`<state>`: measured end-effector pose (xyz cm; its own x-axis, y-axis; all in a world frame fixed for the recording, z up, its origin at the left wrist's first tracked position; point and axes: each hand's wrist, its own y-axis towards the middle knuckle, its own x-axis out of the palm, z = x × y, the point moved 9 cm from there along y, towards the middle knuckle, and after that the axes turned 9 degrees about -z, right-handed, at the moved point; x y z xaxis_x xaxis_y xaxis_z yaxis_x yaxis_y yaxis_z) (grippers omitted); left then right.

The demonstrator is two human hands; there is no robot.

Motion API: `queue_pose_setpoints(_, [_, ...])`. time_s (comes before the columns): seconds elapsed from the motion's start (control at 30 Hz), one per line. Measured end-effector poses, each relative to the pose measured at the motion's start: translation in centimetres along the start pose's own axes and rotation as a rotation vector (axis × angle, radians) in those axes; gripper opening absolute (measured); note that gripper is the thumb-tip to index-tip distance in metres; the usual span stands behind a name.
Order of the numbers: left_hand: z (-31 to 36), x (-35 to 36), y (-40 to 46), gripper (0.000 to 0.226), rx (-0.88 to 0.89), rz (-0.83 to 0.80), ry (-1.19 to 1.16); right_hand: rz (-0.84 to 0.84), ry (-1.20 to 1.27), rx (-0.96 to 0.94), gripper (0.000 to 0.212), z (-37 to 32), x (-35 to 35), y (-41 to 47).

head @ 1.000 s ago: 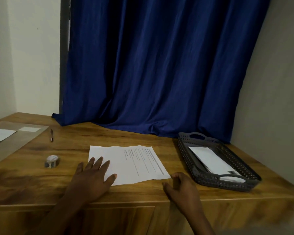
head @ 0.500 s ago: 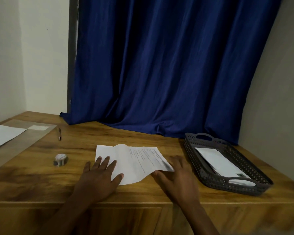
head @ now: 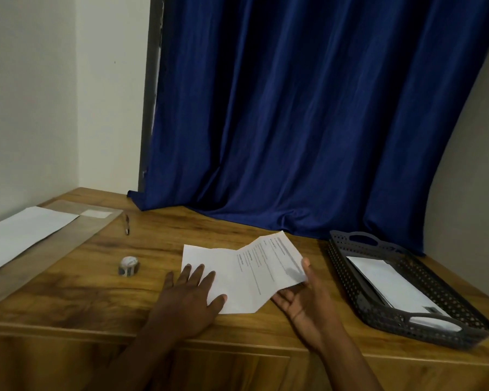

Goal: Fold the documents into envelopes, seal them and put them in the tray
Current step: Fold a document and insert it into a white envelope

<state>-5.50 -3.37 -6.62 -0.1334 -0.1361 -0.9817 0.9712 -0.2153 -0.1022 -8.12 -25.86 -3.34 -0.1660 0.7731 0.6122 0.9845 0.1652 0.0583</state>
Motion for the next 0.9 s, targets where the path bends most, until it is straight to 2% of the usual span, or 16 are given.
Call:
queue_pose_setpoints(0.07, [0.1, -0.1, -0.1, 0.127, -0.003, 0.001, 0.004, -0.007, -0.244, -0.032, 0.042, 0.8, 1.0, 0.1])
queue_pose_setpoints(0.17, [0.1, -0.3, -0.2, 0.131, -0.006, 0.001, 0.004, 0.042, -0.83, -0.063, 0.057, 1.8, 1.9, 0.6])
queue_pose_setpoints(0.23, [0.1, -0.2, -0.2, 0.132, -0.004, -0.004, 0.0, 0.07, -1.074, -0.051, 0.061, 2.5, 2.3, 1.1])
queue_pose_setpoints(0.4, [0.1, -0.2, -0.1, 0.138, -0.001, -0.005, 0.007, 0.18, -1.612, -0.109, 0.026, 3.1, 3.1, 1.6])
queue_pose_setpoints(0.47, [0.0, 0.0, -0.2, 0.126, 0.003, -0.011, -0.012, 0.169, -1.79, -0.147, 0.019, 3.1, 3.9, 1.5])
queue_pose_setpoints(0.53, [-0.2, -0.1, -0.3, 0.093, -0.006, -0.001, -0.053, 0.06, -1.885, -0.222, 0.024, 3.4, 5.1, 1.5])
queue_pose_setpoints(0.63, [-0.7, -1.5, -0.7, 0.072, -0.028, 0.108, -0.308, -0.156, -1.95, -0.262, 0.055, 4.5, 6.0, 1.5])
queue_pose_setpoints(0.73, [-2.1, -3.1, -2.1, 0.072, -0.035, 0.227, -0.862, -0.199, -2.077, -0.115, 0.068, 5.2, 5.6, 1.7])
queue_pose_setpoints(0.8, [-2.9, -4.2, -3.3, 0.072, 0.009, 0.338, -1.148, -0.216, -2.144, -0.039, 0.086, 5.4, 5.7, 1.4])
queue_pose_setpoints(0.83, [-3.2, -4.4, -3.7, 0.065, 0.032, 0.385, -1.217, -0.223, -2.165, -0.01, 0.096, 5.5, 5.7, 1.3])
queue_pose_setpoints(0.9, [-3.5, -4.5, -4.1, 0.052, 0.05, 0.413, -1.214, -0.23, -2.183, 0.028, 0.107, 5.7, 5.7, 1.0])
